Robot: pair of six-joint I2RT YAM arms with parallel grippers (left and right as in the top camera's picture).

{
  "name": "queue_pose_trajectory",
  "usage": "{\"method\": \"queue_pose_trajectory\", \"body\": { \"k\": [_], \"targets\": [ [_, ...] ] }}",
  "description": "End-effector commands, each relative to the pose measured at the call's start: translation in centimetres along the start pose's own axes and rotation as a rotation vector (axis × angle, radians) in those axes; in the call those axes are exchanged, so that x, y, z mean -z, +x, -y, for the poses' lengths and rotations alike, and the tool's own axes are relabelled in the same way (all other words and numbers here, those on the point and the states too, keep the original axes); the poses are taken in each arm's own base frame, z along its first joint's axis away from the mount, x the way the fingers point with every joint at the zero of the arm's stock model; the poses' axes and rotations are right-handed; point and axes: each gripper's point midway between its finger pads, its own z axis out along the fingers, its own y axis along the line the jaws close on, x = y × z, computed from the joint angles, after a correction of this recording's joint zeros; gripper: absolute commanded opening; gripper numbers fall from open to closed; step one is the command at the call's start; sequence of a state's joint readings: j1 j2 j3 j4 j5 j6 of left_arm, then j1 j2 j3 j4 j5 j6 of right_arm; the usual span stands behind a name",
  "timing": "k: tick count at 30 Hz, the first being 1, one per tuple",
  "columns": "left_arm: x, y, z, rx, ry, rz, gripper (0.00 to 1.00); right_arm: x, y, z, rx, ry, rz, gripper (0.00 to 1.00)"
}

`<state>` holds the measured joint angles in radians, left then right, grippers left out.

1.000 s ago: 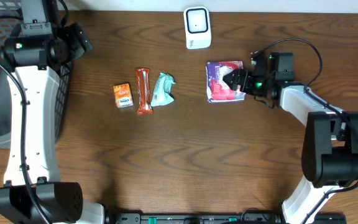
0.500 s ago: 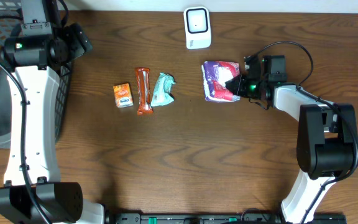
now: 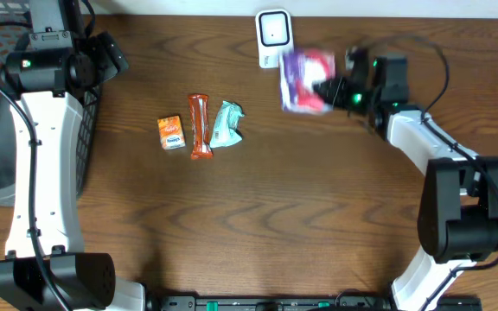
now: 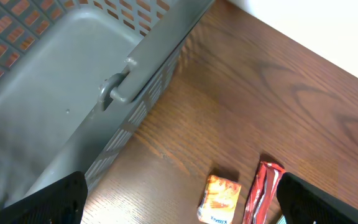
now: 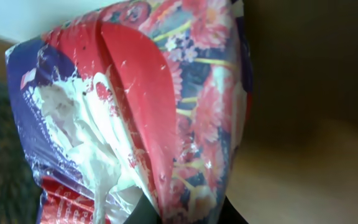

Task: Scan the item barcode

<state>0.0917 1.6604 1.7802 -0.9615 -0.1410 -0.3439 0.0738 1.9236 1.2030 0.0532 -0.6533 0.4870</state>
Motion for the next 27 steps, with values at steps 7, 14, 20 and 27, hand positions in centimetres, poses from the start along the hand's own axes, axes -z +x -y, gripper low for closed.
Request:
{"method": "queue_pose_trajectory", "body": {
  "k": [7,14,20,27],
  "targets": [
    [0.6,-0.6,-0.9,0.025,-0.021,0.024,0.98,0.4,-9.5,-6.0,-0.049,0.033,0.484,0.01],
    [0.6,-0.6,-0.9,0.025,-0.021,0.024,0.98,-1.9,-11.9,-10.1,-0.095,0.048,0.651,0.01],
    [0.6,-0.6,-0.9,0.025,-0.021,0.024,0.98,-7.0,-13.5,-10.5,-0.044,0.081,0.605,0.01],
    [0.6,-0.6,-0.9,0.025,-0.021,0.024,0.98,-9.6,-12.9,-7.0,-0.075,0.182,0.522,0.01]
  ]
}}
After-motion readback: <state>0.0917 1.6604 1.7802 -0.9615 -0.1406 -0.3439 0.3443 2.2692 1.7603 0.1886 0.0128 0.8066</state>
